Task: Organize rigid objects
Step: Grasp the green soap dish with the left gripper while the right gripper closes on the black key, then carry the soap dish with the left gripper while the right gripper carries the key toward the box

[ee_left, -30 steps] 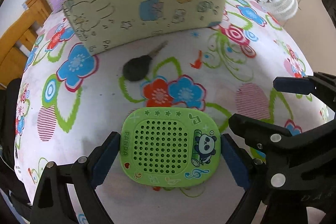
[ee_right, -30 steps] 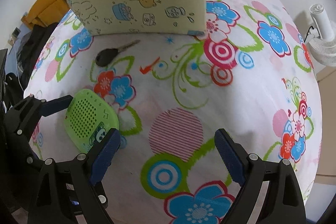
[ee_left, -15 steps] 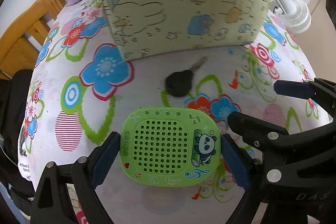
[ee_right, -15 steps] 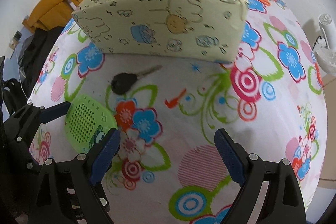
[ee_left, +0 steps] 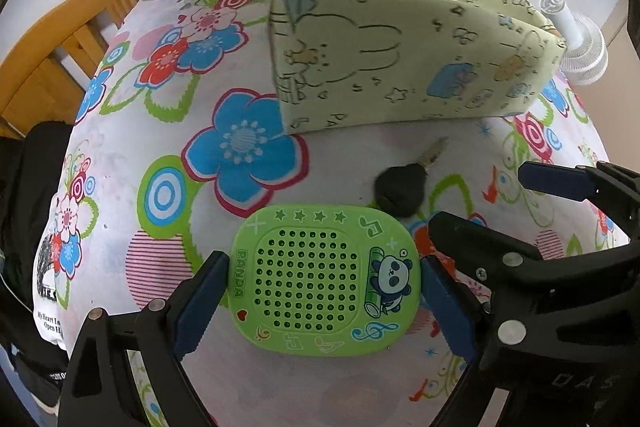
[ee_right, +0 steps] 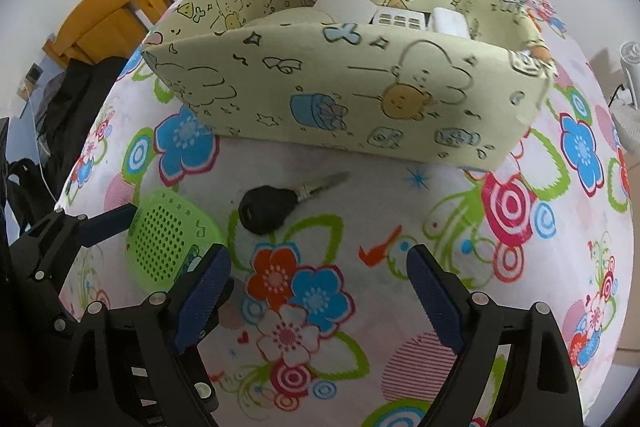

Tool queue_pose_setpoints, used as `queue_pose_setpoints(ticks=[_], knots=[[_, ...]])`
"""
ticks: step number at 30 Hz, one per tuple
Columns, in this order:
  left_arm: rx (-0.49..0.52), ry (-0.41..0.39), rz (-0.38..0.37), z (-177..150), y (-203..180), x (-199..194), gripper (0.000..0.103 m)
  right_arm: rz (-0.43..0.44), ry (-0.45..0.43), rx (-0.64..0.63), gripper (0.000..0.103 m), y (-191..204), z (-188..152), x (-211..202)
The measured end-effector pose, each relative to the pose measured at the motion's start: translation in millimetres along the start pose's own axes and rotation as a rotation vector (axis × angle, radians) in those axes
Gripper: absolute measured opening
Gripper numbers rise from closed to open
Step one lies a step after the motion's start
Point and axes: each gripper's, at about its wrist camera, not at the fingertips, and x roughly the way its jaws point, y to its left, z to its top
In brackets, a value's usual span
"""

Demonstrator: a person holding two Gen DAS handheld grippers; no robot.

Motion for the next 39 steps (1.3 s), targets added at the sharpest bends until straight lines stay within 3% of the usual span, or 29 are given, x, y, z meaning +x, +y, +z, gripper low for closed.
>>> queue_pose_setpoints(ticks=[13,27,31,39], knots=[[0.035,0.029,0.024,13,20,16,0.095,-0.021,0.039,0.057,0.075,15,18,27],[0.105,0.046,0.0,29,38,27,0.095,-0.174,0.04,0.152,0.057,50,32,42],[0.128,0.048,-0.007,32,37,29,0.095,-0.203,0.035,0.172,0.041,66,31,42],[0.162,0.052,-0.021,39,33,32,0.095,-0.22,0.034,0.204,0.04,71,27,39]])
